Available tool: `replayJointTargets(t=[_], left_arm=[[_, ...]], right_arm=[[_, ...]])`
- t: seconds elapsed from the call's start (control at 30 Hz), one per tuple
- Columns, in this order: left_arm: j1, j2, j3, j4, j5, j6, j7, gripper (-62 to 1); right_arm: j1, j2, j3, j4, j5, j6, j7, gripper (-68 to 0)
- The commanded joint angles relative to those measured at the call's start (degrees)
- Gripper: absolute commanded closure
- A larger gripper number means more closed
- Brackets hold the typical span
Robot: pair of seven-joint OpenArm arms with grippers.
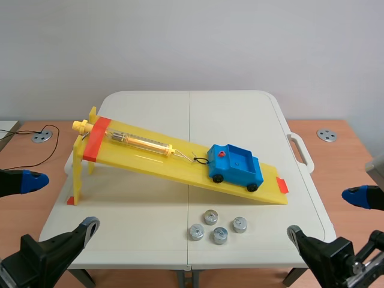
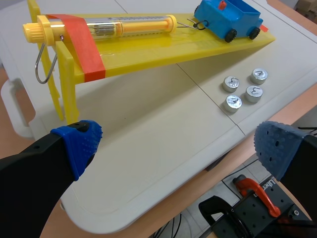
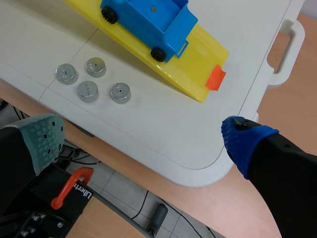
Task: Place the four metal weights on the blue cart on the ramp.
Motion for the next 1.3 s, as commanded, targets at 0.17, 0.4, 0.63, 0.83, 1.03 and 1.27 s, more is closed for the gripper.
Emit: replayJointTargets(t=[0.17,0.4,0.63,0.83,1.03,1.27], left_arm=[[0.9,-0.6,-1.0,4.3,-4.6,-1.4,-9.1,-62.3],[0.9,-0.7,-1.0,4.3,-4.6,-1.4,-9.1,-62.3],[0.9,-0.7,-1.0,4.3,-4.6,-1.4,-8.7,-62.3],[0.6,-0.7,-1.0,4.3,-4.6,-1.4,-8.7,-62.3],[0.6,-0.7,-1.0,4.3,-4.6,-1.4,-8.0,-62.3],[0.6,-0.6,-1.0,4.3,-4.6,-1.4,-3.5,-62.3]], right_arm=[[0.2,2.4,2.0,3.3,1.1,-1.7,6.4,-66.1],[0.2,2.4,2.0,3.3,-2.6,-1.7,6.4,-66.1],[0.2,2.4,2.0,3.3,-2.8,-1.7,6.4,-66.1],[0.4,2.4,2.0,3.3,-2.8,-1.7,6.3,-66.1],[0.4,2.4,2.0,3.3,-2.8,-1.7,5.4,-66.1],[0.9,2.3,1.9,3.3,-2.8,-1.6,4.6,-66.1]])
